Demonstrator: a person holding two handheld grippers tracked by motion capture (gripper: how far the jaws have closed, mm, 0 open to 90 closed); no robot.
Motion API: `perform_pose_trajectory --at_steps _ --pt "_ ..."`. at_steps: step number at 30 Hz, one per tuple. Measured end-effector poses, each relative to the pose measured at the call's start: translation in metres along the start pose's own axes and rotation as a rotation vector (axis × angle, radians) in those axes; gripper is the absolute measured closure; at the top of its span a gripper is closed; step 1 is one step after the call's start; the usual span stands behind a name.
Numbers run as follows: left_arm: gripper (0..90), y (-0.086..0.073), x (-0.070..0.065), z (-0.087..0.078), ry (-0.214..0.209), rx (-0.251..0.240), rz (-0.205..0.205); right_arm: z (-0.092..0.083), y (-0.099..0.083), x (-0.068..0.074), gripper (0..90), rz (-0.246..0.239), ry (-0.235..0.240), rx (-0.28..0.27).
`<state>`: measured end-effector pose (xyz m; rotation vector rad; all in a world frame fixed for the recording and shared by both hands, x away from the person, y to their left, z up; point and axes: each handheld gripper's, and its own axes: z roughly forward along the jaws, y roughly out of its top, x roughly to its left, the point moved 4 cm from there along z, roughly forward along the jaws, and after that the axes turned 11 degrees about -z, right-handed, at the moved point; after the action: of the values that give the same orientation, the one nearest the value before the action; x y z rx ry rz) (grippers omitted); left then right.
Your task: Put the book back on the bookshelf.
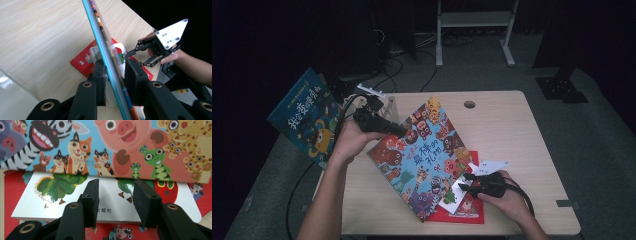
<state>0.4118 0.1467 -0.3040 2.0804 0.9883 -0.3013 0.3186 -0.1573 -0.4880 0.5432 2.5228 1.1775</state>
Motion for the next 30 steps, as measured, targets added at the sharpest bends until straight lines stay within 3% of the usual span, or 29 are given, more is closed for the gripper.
perform_pose_trajectory --at_steps 13,18,30 --pt "76.0 0.018 -0.018 -0.017 0.079 0.021 0.058 0.0 0.0 -0.001 55.3 0.003 -0.001 0.001" --pt "76.4 0.022 -0.025 -0.017 0.099 0.058 0.072 0.0 0.0 -0.001 55.2 0.0 -0.002 0.004" --pt "75.6 0.024 -0.031 -0.015 0.102 0.089 0.095 0.0 0.0 -0.001 54.9 0.002 0.0 0.006"
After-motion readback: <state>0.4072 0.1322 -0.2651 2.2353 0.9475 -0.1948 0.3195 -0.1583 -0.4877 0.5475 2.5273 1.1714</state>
